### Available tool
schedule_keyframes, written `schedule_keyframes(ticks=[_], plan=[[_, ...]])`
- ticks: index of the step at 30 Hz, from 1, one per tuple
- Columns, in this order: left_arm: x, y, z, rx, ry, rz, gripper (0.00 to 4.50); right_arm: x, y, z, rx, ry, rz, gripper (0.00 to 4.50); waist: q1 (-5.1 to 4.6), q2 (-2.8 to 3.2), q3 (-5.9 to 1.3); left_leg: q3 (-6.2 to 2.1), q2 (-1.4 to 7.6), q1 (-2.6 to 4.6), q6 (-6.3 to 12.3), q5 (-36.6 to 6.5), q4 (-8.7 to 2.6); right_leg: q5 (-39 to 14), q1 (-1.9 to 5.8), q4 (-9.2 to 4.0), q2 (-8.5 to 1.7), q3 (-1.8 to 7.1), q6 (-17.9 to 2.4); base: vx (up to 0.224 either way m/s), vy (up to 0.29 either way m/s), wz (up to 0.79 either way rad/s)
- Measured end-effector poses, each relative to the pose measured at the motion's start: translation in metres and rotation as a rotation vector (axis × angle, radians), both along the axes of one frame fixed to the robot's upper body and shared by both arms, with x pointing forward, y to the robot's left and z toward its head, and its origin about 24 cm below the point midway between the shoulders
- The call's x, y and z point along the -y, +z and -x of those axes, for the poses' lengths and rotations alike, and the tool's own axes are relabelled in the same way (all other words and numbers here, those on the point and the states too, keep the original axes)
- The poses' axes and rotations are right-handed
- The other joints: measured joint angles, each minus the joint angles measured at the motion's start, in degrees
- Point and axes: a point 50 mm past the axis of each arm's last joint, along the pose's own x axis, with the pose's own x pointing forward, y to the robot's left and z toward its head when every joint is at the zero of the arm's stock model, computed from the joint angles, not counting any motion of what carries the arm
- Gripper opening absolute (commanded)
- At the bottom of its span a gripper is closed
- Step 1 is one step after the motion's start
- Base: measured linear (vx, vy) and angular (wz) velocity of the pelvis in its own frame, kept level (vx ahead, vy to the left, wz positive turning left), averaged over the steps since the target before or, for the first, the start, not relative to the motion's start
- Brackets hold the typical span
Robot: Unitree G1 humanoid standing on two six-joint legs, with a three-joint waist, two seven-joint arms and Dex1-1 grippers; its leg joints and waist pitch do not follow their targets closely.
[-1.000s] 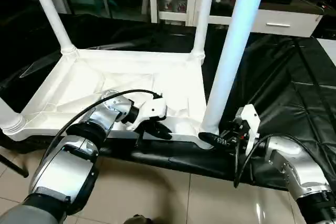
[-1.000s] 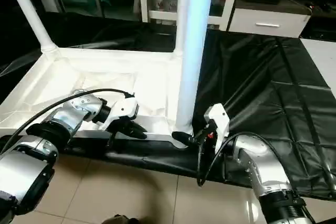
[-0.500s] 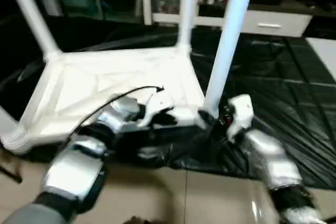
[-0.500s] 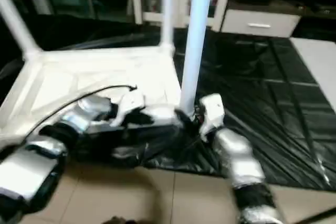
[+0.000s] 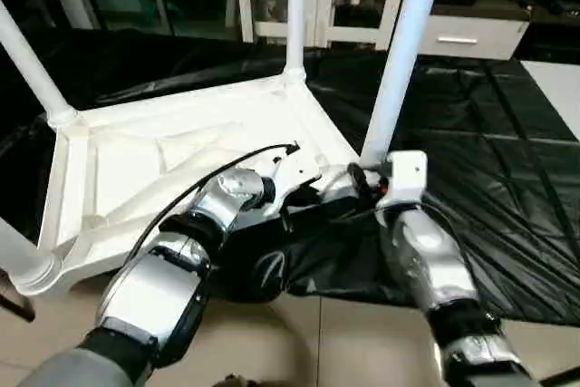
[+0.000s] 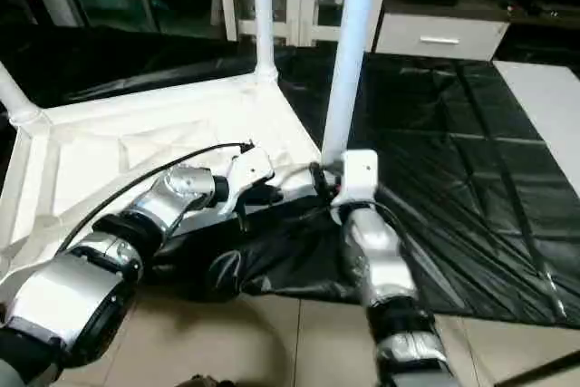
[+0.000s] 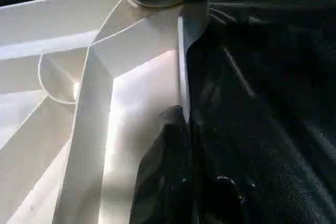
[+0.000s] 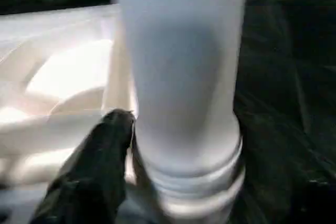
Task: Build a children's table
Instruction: Rotate leg to tighten
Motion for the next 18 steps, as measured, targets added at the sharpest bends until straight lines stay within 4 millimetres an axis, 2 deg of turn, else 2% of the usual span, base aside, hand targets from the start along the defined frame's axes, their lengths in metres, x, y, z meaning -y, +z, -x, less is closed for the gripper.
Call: schedule_keyframes(ticks=[3, 5, 6, 9, 12, 14, 18], plan=[[-0.004, 0.000, 0.000, -0.008, -0.018, -0.011, 0.00, 0.009, 0.001, 0.006, 0.007, 0.075, -0.012, 3.85, -0.14, 0.02, 0.01, 0.00, 0.02, -0.04, 0.01, 0.00, 0.02, 0.00, -0.03, 0.00, 0.01, 0.00, 0.00, 0.000, 0.000, 0.00], [-0.009, 0.002, 0.003, -0.027, -0.081, -0.025, 0.00, 0.031, 0.004, 0.019, -0.015, 0.243, 0.014, 3.85, 0.22, 0.15, 0.06, 0.01, 0.01, -0.05, 0.03, 0.00, 0.05, 0.00, 0.05, -0.09, -0.01, -0.02, 0.00, 0.000, 0.000, 0.00], [-0.013, 0.002, 0.003, -0.032, -0.094, -0.029, 0.00, 0.035, 0.004, 0.025, -0.029, 0.302, 0.020, 3.85, 0.46, 0.12, 0.07, 0.00, 0.04, -0.03, 0.03, 0.00, 0.05, 0.00, 0.08, -0.10, 0.00, -0.05, 0.00, 0.000, 0.000, 0.00], [-0.022, 0.003, 0.004, -0.049, -0.120, -0.045, 0.00, 0.039, 0.005, 0.032, -0.049, 0.413, 0.015, 3.85, 0.39, 0.14, 0.07, 0.00, 0.08, -0.03, 0.02, 0.00, 0.05, 0.00, -0.02, 0.03, 0.03, -0.06, 0.00, 0.000, 0.000, 0.00], [-0.032, 0.004, 0.010, -0.097, -0.224, -0.060, 0.00, 0.046, 0.005, 0.042, -0.086, 0.516, -0.001, 3.85, 0.88, 0.21, 0.11, -0.01, 0.12, -0.04, 0.02, 0.00, 0.04, 0.00, -0.02, 0.02, 0.03, -0.12, 0.00, 0.000, 0.000, 0.00], [-0.037, 0.003, 0.016, -0.141, -0.298, -0.053, 0.00, 0.053, 0.009, 0.043, -0.098, 0.546, 0.005, 3.85, 1.39, 0.22, 0.10, -0.01, 0.12, -0.02, 0.02, 0.00, 0.06, -0.01, 0.01, 0.03, 0.03, -0.13, -0.02, 0.000, 0.000, 0.00], [-0.037, 0.003, 0.022, -0.177, -0.382, -0.055, 0.00, 0.046, 0.009, 0.045, -0.107, 0.602, -0.020, 3.85, 3.11, 0.24, 0.09, 0.04, 0.11, -0.03, 0.02, 0.00, 0.07, -0.03, 0.05, 0.02, -0.05, -0.16, -0.05, 0.000, 0.000, 0.00]])
